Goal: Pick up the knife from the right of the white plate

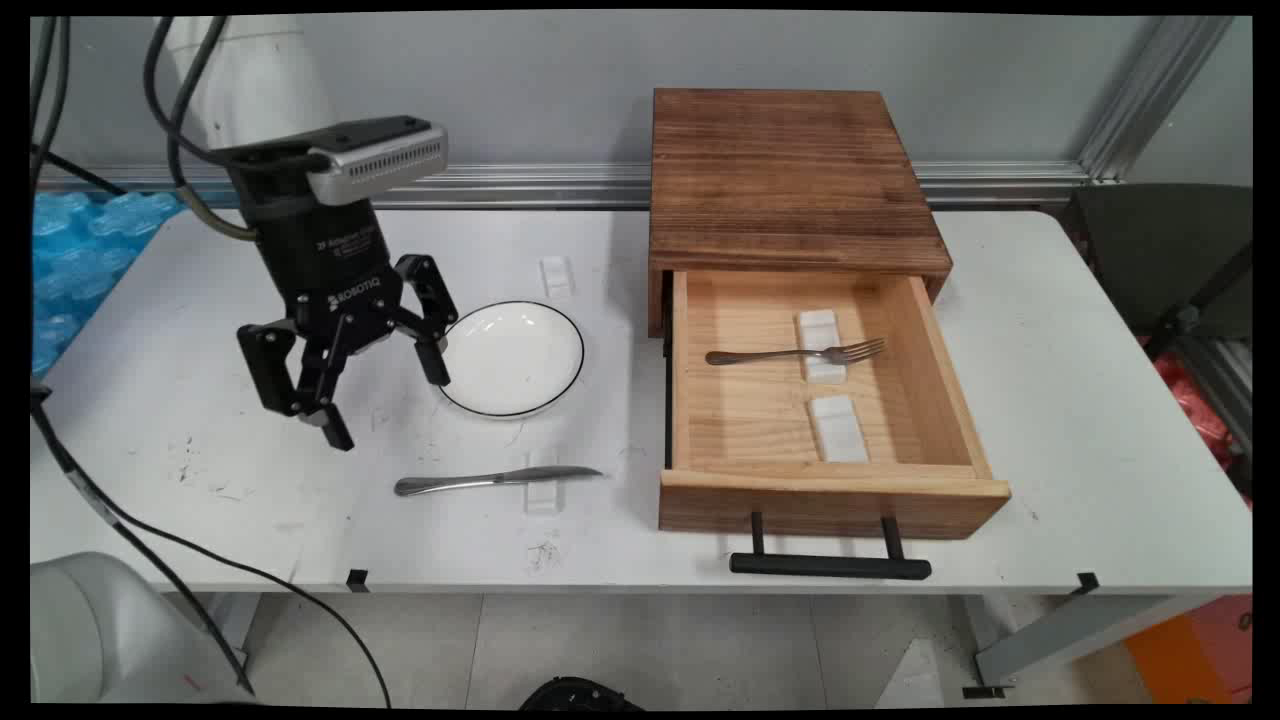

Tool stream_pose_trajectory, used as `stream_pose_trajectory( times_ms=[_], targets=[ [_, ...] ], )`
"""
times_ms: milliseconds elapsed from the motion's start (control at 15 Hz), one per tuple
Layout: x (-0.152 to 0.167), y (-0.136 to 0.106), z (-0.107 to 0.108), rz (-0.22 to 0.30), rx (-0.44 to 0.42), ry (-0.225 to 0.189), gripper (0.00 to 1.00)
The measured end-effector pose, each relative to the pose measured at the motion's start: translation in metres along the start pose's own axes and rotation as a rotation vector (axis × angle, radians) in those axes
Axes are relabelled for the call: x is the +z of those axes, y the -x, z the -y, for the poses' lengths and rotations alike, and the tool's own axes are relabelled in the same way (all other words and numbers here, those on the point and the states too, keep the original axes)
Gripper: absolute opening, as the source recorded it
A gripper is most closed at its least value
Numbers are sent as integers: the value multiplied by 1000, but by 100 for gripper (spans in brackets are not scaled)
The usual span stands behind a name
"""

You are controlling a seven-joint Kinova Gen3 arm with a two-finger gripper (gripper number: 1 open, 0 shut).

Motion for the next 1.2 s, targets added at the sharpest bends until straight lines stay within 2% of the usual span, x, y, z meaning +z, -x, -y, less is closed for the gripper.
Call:
stream_pose_trajectory(
  times_ms=[200, 333, 733, 800, 1200],
  targets=[
    [-1, -3, 6, 10, -65, -41, 100],
    [2, -4, 9, 28, -188, -98, 100],
    [20, 0, 14, 70, -425, -196, 100],
    [31, 2, 14, 89, -507, -233, 100],
    [78, 6, 6, 124, -696, -289, 100]
  ],
)
